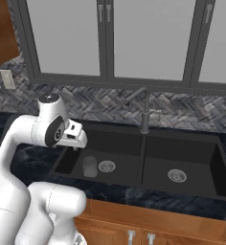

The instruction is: Place the glass cup in the left basin and the tupperware in the right basin of the sink.

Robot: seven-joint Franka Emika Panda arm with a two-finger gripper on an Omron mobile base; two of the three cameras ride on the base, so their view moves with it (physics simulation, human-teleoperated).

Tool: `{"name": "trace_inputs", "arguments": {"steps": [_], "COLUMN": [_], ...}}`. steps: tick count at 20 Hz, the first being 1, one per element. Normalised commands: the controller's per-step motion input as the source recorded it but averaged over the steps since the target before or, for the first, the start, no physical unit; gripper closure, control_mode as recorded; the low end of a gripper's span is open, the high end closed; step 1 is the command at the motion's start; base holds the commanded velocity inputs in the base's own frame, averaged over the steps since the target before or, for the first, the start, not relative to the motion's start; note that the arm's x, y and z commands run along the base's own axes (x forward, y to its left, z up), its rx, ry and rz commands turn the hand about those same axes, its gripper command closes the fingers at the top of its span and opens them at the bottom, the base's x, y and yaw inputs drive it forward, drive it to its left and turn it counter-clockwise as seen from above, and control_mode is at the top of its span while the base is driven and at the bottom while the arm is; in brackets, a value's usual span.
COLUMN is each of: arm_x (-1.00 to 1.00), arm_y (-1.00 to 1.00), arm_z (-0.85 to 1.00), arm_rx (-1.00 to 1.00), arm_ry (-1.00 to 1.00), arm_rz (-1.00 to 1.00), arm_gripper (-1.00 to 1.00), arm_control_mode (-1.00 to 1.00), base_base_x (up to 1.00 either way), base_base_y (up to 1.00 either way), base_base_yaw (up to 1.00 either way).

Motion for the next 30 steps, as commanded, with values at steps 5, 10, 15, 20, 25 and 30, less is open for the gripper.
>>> {"name": "trace_inputs", "arguments": {"steps": [5,10,15,20,25,30], "arm_x": [-0.19,-0.14,0.0,0.0,0.0,0.0], "arm_y": [0.0,0.0,0.0,0.0,0.0,0.0], "arm_z": [0.0,0.0,0.0,0.0,0.0,0.0], "arm_rx": [0.0,0.0,0.0,0.0,0.0,0.0], "arm_ry": [0.0,0.0,0.0,0.0,0.0,0.0], "arm_rz": [0.0,0.0,0.0,0.0,0.0,0.0], "arm_gripper": [-1.0,-1.0,-1.0,-1.0,-1.0,-1.0], "arm_control_mode": [-1.0,1.0,1.0,1.0,1.0,1.0], "base_base_x": [0.0,0.0,-0.03,-0.13,-0.12,-0.07], "base_base_y": [0.0,0.0,-0.21,-0.54,-0.69,-0.7], "base_base_yaw": [0.0,0.0,0.0,0.0,0.0,0.0]}}
